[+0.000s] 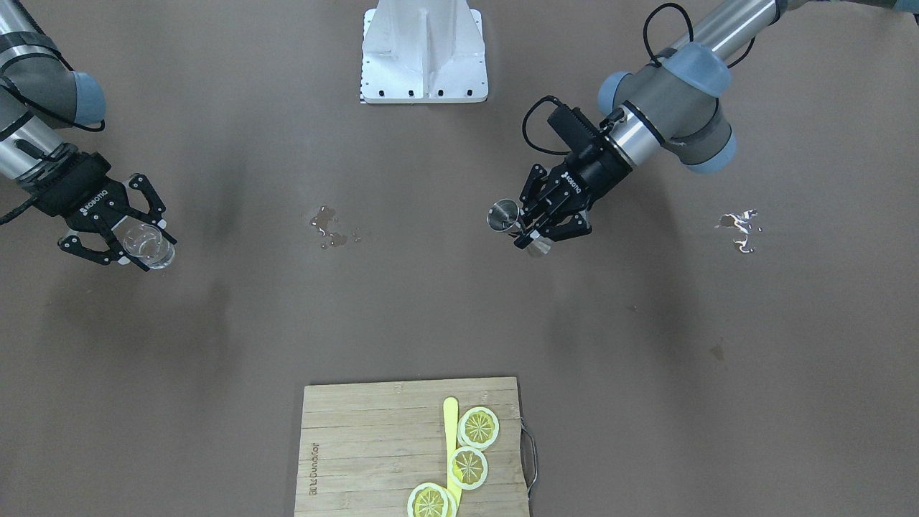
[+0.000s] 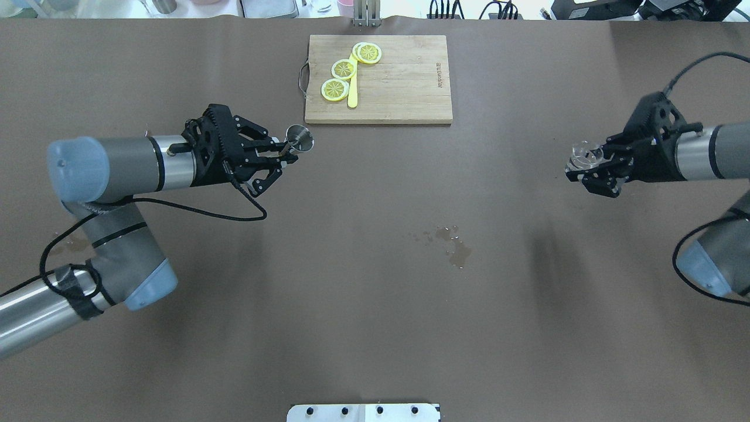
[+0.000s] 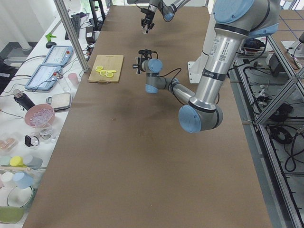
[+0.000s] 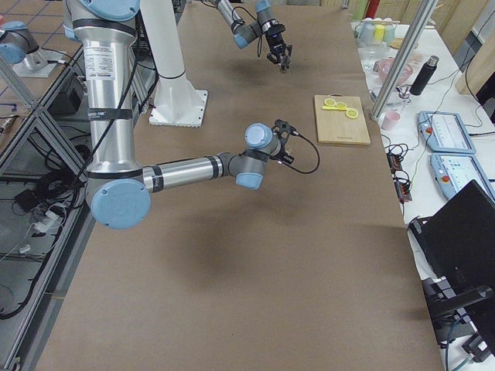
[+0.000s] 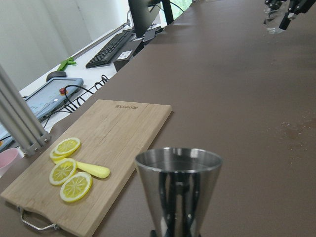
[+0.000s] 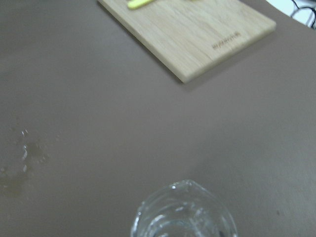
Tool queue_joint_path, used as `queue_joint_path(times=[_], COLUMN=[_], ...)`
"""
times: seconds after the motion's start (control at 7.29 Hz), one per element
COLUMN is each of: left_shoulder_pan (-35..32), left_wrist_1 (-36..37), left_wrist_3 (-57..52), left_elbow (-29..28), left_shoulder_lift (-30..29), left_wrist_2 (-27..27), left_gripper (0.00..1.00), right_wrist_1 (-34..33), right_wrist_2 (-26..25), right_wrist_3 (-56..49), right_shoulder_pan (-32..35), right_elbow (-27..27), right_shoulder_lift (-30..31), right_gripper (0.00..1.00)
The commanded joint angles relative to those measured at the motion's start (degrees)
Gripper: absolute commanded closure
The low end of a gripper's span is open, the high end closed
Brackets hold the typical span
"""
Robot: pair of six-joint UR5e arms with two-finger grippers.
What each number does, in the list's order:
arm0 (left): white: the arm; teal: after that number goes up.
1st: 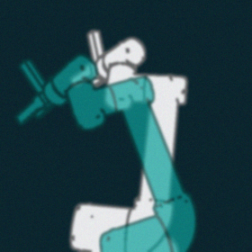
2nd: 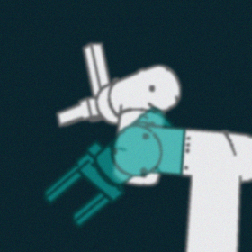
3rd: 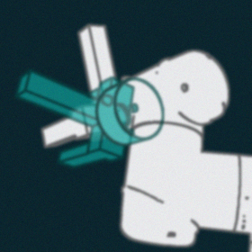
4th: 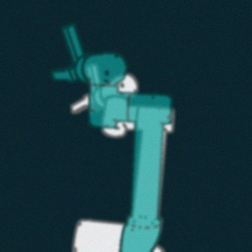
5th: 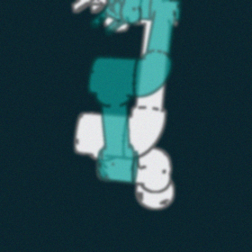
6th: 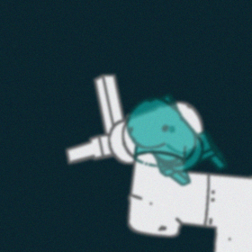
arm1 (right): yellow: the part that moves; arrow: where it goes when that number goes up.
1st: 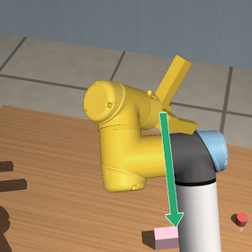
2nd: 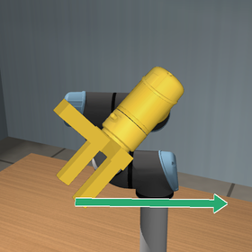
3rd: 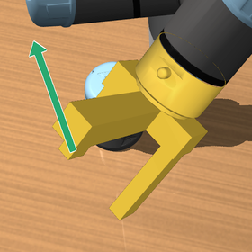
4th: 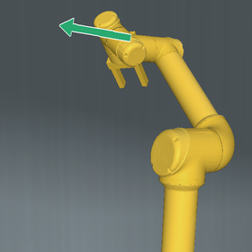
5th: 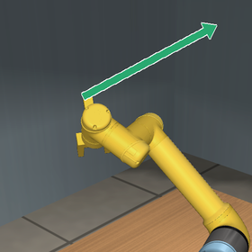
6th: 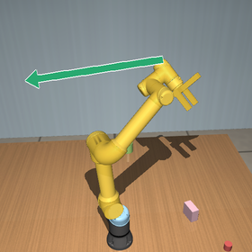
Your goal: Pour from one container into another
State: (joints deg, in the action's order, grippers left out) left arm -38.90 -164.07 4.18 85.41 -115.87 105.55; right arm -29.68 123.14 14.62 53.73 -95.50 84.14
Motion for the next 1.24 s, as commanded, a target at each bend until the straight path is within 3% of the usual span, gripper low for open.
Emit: queue_joint_path(times=[0.0,0.41,0.82,1.1], left_shoulder_pan=[-2.06,-1.71,1.88,4.43], left_wrist_1=[-5.1,-11.94,-17.83,-21.19], left_wrist_3=[-1.36,-1.9,-2.25,-1.81], left_elbow=[-12.5,-25.59,-32.64,-34.08], left_shoulder_lift=[-8.99,-18.57,-23.42,-24.32], left_wrist_2=[9.03,13.1,12.67,9.87], left_gripper=[1.0,1.0,1.0,1.0], right_wrist_1=[-13.4,-22.6,-24.37,-28.56], right_wrist_2=[6.66,5.89,-0.68,-0.71], right_wrist_3=[-1.7,-1.09,-3.36,-3.63], right_shoulder_pan=[1.91,-3.35,-9.67,-9.43], right_elbow=[-1.44,-6.44,-6.81,-9.33], right_shoulder_lift=[-12.62,-16.9,-16.99,-15.59], right_gripper=[1.0,1.0,1.0,1.0])
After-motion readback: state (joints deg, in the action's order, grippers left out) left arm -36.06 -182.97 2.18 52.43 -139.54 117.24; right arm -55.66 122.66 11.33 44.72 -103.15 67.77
